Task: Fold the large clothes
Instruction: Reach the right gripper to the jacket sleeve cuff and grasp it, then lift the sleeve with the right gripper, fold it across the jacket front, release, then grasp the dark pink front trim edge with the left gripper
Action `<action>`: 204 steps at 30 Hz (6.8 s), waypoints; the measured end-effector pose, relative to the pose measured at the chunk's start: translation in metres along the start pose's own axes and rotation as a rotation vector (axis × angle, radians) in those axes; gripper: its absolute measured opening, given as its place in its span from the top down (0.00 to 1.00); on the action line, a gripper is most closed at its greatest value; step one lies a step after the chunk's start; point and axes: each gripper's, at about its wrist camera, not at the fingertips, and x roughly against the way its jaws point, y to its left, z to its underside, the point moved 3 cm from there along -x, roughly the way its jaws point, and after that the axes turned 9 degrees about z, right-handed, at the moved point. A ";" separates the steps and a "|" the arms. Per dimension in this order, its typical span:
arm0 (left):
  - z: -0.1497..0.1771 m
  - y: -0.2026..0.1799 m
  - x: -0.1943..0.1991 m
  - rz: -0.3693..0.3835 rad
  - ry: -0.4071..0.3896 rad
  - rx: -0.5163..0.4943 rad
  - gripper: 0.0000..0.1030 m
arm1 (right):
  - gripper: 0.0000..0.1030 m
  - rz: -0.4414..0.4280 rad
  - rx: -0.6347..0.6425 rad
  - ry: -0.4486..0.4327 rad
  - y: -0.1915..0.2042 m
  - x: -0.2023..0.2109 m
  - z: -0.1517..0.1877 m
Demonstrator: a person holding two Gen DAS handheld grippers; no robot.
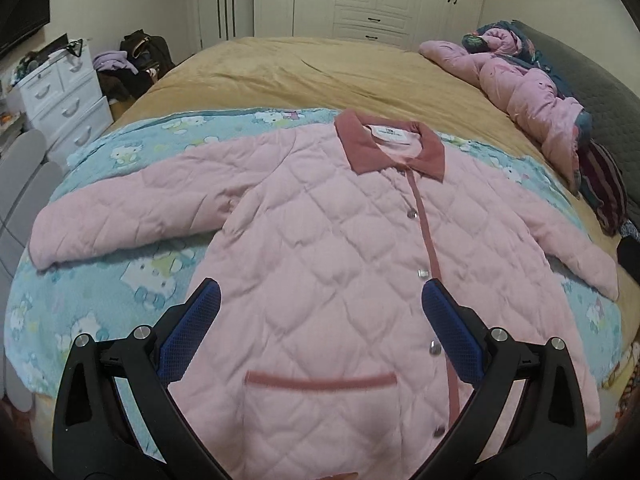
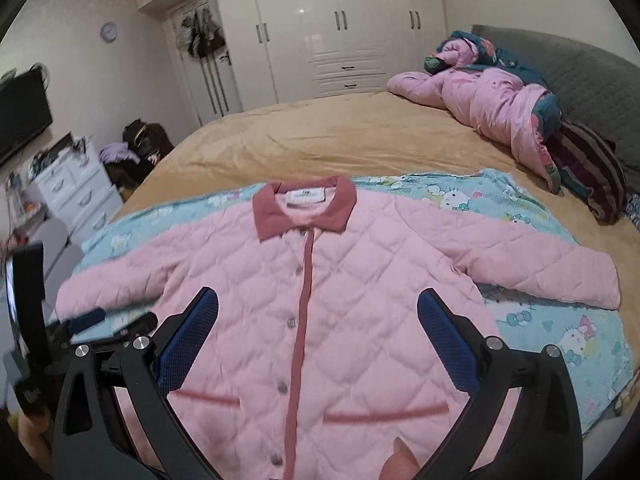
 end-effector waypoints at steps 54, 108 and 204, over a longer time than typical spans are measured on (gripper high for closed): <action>-0.075 -0.167 -0.256 0.052 0.127 -0.186 0.08 | 0.04 0.691 -1.018 0.151 -0.435 -0.188 0.076; -0.147 0.024 -0.079 0.246 0.020 0.036 0.09 | 0.84 -0.002 -0.099 -0.299 -0.043 -0.144 -0.144; -0.118 0.082 -0.132 0.341 -0.099 0.114 0.98 | 0.22 0.099 -0.185 0.048 -0.115 -0.203 -0.052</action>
